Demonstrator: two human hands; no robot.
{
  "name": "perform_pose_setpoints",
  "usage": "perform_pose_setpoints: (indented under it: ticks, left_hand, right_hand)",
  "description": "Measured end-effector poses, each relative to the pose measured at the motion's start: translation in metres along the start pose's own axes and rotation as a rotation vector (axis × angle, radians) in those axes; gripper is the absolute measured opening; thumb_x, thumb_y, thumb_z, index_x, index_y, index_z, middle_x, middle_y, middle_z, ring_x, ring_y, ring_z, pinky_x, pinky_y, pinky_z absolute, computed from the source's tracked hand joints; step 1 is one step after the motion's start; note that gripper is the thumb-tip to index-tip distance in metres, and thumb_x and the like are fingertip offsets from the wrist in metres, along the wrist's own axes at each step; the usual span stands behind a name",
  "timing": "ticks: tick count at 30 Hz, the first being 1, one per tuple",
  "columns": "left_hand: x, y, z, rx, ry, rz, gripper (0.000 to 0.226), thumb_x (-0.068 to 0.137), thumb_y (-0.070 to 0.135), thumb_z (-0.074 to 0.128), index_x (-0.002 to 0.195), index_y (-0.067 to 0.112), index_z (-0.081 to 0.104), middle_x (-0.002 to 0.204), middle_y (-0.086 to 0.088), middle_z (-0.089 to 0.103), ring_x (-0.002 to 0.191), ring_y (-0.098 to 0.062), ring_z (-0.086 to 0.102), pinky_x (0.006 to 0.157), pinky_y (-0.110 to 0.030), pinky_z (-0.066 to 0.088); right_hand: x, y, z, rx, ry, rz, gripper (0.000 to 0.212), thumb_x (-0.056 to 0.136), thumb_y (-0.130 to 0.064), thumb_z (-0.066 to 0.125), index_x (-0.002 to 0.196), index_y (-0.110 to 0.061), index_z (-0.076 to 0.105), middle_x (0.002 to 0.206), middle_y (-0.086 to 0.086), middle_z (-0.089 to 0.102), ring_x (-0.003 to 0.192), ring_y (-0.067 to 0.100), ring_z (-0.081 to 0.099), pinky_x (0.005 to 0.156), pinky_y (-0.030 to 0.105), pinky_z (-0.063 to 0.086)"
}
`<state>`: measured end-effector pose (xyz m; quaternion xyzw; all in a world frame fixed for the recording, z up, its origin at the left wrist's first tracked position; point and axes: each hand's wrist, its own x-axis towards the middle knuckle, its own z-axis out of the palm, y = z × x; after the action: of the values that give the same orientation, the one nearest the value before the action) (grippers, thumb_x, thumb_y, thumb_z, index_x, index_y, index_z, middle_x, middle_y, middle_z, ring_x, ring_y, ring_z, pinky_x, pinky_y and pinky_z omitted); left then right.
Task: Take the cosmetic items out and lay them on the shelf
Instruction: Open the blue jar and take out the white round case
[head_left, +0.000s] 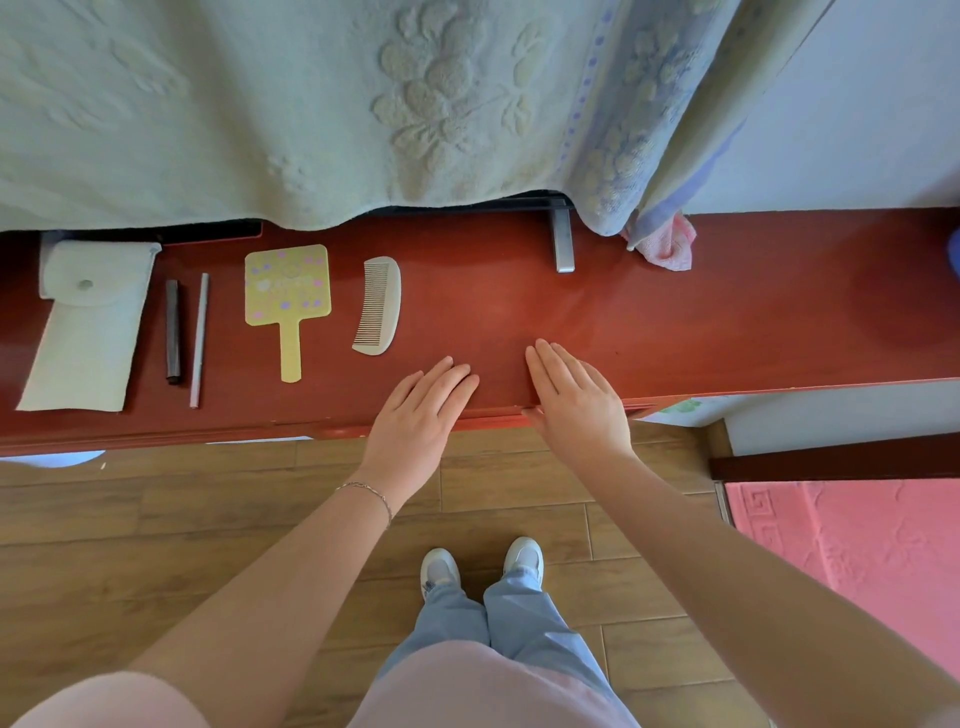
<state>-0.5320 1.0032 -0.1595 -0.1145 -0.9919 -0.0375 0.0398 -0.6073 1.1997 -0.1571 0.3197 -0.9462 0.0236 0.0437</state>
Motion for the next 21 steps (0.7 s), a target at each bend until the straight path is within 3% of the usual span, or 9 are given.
perform_pose_setpoints:
  ticks: [4, 11, 14, 17, 21]
  left_hand:
    - [0.001, 0.001, 0.003, -0.015, 0.016, -0.009, 0.048, 0.087, -0.005, 0.031, 0.128, 0.007, 0.051, 0.131, -0.009, 0.054, 0.126, -0.025, 0.047, 0.103, -0.040, 0.037]
    - [0.001, 0.001, 0.002, -0.015, 0.046, -0.016, 0.053, 0.087, -0.004, 0.018, 0.127, 0.006, 0.052, 0.129, -0.010, 0.055, 0.124, -0.026, 0.049, 0.100, -0.040, 0.041]
    - [0.003, 0.003, 0.000, -0.030, 0.037, -0.020, 0.045, 0.084, -0.004, 0.037, 0.126, 0.006, 0.052, 0.127, -0.010, 0.055, 0.124, -0.026, 0.049, 0.101, -0.042, 0.041]
    - [0.007, 0.009, -0.009, -0.042, -0.012, -0.024, 0.050, 0.077, 0.016, 0.062, 0.125, 0.005, 0.053, 0.126, -0.011, 0.056, 0.124, -0.026, 0.049, 0.105, -0.043, 0.037]
    - [0.030, 0.039, -0.027, -0.063, 0.002, 0.072, 0.051, 0.084, 0.029, 0.051, 0.129, 0.005, 0.051, 0.133, -0.009, 0.052, 0.129, -0.023, 0.043, 0.109, -0.045, 0.032]
  right_hand:
    - [0.000, -0.003, 0.001, -0.020, -0.006, 0.000, 0.069, 0.067, -0.027, 0.080, 0.125, -0.001, 0.054, 0.126, 0.013, 0.060, 0.115, 0.025, 0.058, 0.093, 0.038, 0.051]
    - [0.001, -0.009, -0.004, 0.054, -0.057, 0.078, 0.069, 0.062, -0.015, 0.081, 0.125, -0.002, 0.055, 0.126, 0.012, 0.060, 0.116, 0.025, 0.058, 0.094, 0.039, 0.049]
    - [0.000, -0.010, -0.010, 0.043, -0.122, 0.083, 0.070, 0.071, -0.018, 0.076, 0.133, -0.005, 0.048, 0.136, 0.009, 0.052, 0.125, 0.022, 0.050, 0.102, 0.037, 0.040]
    - [-0.014, -0.001, -0.021, 0.066, -0.144, 0.107, 0.073, 0.077, -0.029, 0.070, 0.139, -0.007, 0.039, 0.145, 0.008, 0.042, 0.133, 0.021, 0.041, 0.110, 0.037, 0.026]
    - [-0.052, 0.030, -0.043, 0.127, -0.109, 0.275, 0.065, 0.087, -0.020, 0.052, 0.145, -0.007, 0.025, 0.152, 0.008, 0.028, 0.141, 0.020, 0.023, 0.115, 0.034, 0.009]
